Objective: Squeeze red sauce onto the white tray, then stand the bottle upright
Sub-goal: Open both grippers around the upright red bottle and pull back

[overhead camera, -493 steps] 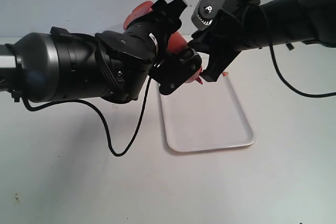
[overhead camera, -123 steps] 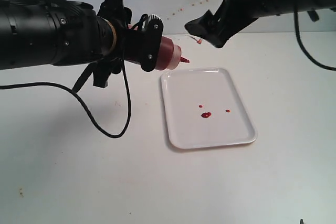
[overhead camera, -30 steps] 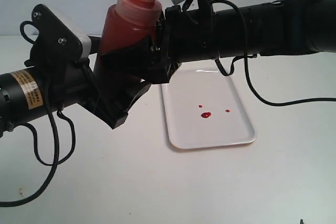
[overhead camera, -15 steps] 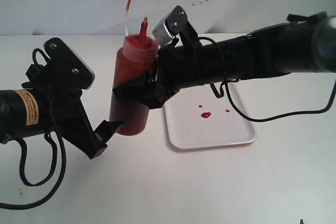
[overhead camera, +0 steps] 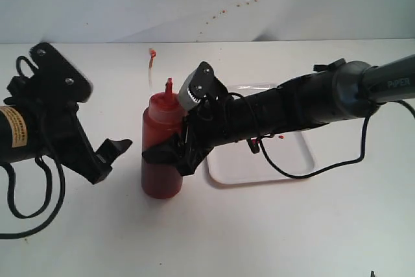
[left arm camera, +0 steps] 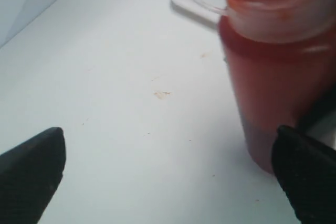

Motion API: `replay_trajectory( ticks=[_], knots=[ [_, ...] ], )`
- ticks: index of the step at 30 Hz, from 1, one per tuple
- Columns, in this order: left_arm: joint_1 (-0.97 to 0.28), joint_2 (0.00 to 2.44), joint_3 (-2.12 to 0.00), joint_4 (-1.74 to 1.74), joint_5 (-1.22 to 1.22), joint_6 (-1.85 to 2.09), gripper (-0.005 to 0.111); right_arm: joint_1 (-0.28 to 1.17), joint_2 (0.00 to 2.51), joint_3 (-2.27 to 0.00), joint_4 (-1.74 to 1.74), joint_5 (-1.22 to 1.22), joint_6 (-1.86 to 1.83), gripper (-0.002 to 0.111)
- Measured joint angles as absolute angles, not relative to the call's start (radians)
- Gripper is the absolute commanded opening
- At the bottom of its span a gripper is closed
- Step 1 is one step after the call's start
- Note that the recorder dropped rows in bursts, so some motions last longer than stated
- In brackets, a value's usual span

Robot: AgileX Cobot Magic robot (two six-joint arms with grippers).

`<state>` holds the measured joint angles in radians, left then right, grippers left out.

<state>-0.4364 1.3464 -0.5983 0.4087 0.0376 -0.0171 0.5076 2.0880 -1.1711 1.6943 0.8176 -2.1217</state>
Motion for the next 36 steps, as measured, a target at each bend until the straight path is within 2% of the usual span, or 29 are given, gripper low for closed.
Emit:
replay_trajectory(
  ticks=[7, 14, 16, 18, 23, 24, 36],
  knots=[
    [-0.299, 1.346, -0.519, 0.38, -0.113, -0.036, 0.105, 0.563, 2.084, -1.171, 1.72, 0.729, -2.132, 0.0],
    [-0.283, 1.345, -0.497, 0.376, -0.182, -0.042, 0.105, 0.569, 2.082, -1.171, 1.725, 0.719, -2.132, 0.002],
    [-0.283, 1.345, -0.497, 0.376, -0.185, -0.042, 0.105, 0.569, 2.082, -1.171, 1.725, 0.719, -2.132, 0.012],
    [-0.283, 1.345, -0.497, 0.376, -0.185, -0.042, 0.105, 0.569, 2.082, -1.171, 1.725, 0.719, -2.132, 0.027],
    [-0.283, 1.345, -0.497, 0.376, -0.186, -0.042, 0.105, 0.569, 2.08, -1.173, 1.676, 0.721, -2.132, 0.096],
    [-0.283, 1.345, -0.497, 0.376, -0.186, -0.042, 0.105, 0.569, 2.08, -1.173, 1.671, 0.724, -2.132, 0.105],
    [-0.283, 1.345, -0.497, 0.376, -0.193, -0.042, 0.105, 0.569, 2.0, -1.173, 1.676, 0.771, -2.132, 0.103]
  ],
)
